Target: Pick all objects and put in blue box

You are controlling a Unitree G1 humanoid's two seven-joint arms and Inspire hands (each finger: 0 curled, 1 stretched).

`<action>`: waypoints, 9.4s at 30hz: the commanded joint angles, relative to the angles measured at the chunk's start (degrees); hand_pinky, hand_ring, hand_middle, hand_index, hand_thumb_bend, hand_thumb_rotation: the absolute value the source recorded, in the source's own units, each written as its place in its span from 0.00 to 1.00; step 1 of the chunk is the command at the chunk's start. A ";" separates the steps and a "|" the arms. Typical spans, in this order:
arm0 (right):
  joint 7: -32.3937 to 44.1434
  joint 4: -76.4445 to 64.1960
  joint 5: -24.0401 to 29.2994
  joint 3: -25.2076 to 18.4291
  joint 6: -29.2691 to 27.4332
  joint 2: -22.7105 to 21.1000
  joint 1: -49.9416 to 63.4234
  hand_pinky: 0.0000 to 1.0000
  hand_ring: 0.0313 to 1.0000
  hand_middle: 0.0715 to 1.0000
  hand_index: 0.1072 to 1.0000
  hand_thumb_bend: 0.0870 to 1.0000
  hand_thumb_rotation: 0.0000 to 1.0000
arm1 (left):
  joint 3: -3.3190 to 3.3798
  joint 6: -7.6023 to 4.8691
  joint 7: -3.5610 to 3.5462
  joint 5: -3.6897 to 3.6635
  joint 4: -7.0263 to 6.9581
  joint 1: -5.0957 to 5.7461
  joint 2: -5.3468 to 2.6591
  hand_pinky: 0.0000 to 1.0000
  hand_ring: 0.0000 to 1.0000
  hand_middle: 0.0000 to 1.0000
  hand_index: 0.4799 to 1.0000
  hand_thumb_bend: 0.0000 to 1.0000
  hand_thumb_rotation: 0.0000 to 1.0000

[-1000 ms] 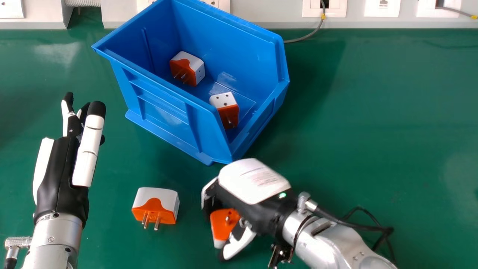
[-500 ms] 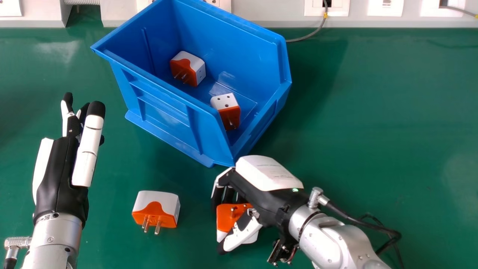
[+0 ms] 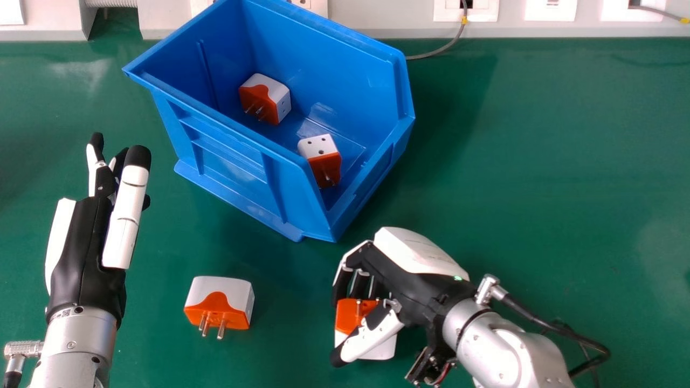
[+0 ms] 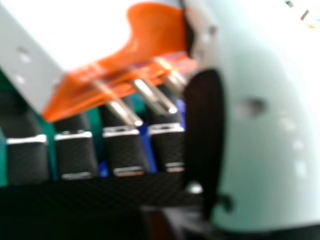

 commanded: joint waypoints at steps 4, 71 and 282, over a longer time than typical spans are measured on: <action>1.21 -6.31 1.71 -2.48 0.87 -0.80 0.81 0.10 0.13 0.19 0.41 0.43 0.14 | 0.09 0.00 -0.08 0.05 -1.39 -0.66 0.75 0.89 0.97 0.98 1.00 0.64 1.00; -6.47 -0.15 11.18 -15.57 8.87 4.74 -24.88 0.02 0.03 0.06 0.41 0.44 0.14 | 0.82 0.44 -0.85 -0.27 -1.67 -0.22 1.29 0.88 0.97 0.97 0.99 0.64 1.00; -15.90 17.18 -9.36 7.53 -25.76 12.48 -7.09 0.83 0.93 0.93 0.90 0.34 0.67 | -0.09 -3.59 1.44 0.02 -1.03 0.92 -1.41 0.93 0.99 0.98 1.00 0.66 1.00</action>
